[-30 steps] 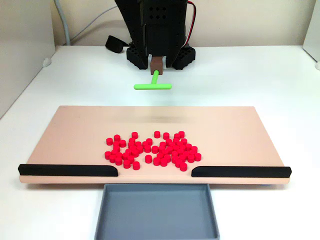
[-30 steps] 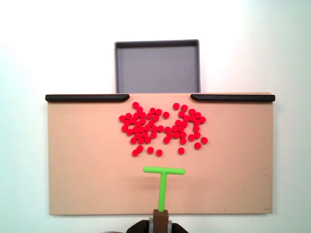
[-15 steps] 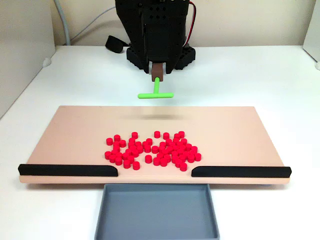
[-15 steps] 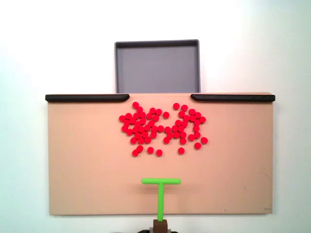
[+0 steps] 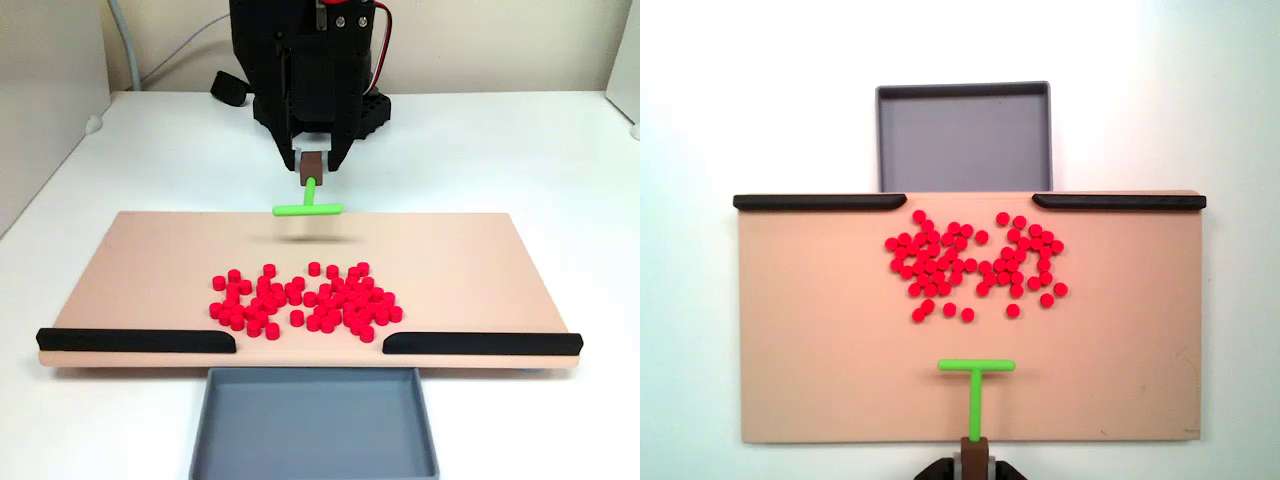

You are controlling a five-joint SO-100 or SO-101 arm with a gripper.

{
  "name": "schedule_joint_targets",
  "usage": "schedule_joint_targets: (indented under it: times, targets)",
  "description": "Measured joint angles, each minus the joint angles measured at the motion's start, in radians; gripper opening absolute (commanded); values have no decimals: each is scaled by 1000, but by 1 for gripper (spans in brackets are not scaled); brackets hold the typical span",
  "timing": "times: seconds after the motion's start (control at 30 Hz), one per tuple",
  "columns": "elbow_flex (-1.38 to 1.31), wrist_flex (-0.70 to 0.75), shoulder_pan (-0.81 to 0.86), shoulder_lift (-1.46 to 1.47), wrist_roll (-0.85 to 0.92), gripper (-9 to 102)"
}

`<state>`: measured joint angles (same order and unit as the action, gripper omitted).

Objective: Gather the bottom side granules

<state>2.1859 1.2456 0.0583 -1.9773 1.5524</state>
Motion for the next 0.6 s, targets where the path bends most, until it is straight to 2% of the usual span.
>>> schedule_joint_targets:
  times: [0.6]
  targets:
    - [40,-110,-2,64,0,0]
